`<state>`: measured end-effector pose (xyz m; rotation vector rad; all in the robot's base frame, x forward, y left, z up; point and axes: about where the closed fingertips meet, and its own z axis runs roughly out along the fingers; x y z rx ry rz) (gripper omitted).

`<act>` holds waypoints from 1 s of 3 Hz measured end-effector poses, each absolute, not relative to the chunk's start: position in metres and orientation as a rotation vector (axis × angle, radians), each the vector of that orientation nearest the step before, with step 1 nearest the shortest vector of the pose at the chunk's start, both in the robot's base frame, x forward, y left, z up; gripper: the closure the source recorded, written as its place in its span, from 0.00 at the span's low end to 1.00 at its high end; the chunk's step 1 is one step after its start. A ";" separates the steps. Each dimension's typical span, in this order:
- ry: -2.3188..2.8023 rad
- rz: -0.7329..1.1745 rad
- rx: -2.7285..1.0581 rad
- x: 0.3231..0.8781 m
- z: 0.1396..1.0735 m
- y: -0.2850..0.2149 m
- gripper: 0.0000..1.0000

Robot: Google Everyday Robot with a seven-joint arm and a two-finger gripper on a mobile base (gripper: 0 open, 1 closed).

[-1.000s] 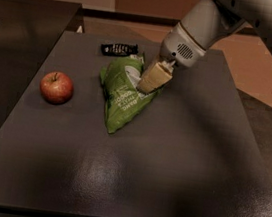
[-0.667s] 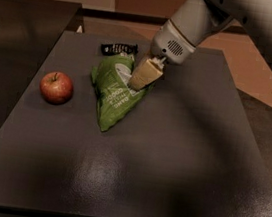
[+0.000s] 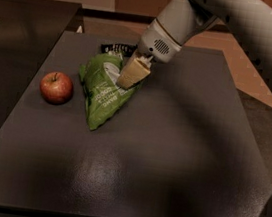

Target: Move green rice chip bag near apple

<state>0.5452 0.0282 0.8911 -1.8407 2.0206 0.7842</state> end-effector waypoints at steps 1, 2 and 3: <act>2.017 0.791 -1.846 0.546 0.886 0.036 0.36; 2.015 0.791 -1.845 0.546 0.885 0.038 0.13; 2.012 0.791 -1.844 0.547 0.885 0.040 0.00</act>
Offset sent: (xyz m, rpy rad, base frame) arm 0.0005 0.0064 -0.0043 0.0014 0.0026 0.0045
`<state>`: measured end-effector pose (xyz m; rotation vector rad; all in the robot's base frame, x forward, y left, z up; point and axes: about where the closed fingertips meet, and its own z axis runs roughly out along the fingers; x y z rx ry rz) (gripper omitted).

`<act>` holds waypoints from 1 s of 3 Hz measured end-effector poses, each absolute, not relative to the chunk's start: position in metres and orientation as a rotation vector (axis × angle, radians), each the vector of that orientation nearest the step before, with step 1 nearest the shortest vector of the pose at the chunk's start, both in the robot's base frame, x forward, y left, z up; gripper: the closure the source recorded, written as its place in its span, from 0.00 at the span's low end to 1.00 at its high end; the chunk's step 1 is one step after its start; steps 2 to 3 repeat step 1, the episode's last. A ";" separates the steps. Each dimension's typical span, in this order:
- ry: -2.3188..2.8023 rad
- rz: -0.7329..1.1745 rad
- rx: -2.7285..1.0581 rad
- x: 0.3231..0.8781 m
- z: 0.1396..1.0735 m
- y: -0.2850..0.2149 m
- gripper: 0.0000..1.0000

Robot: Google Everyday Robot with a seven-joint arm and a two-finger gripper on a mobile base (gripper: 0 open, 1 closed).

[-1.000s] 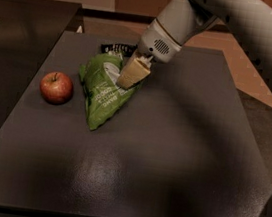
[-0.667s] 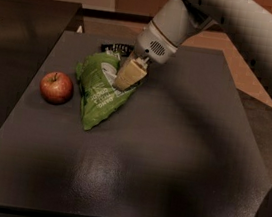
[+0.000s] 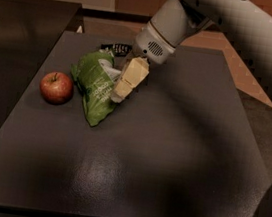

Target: Move green rice chip bag near apple

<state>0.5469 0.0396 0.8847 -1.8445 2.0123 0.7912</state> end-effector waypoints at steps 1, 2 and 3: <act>2.012 0.791 -1.844 0.547 0.885 0.040 0.00; 2.012 0.791 -1.844 0.547 0.885 0.040 0.00; 2.012 0.791 -1.844 0.547 0.885 0.040 0.00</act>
Offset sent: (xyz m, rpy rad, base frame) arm 0.0000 0.0000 0.0000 0.0000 0.0000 0.0000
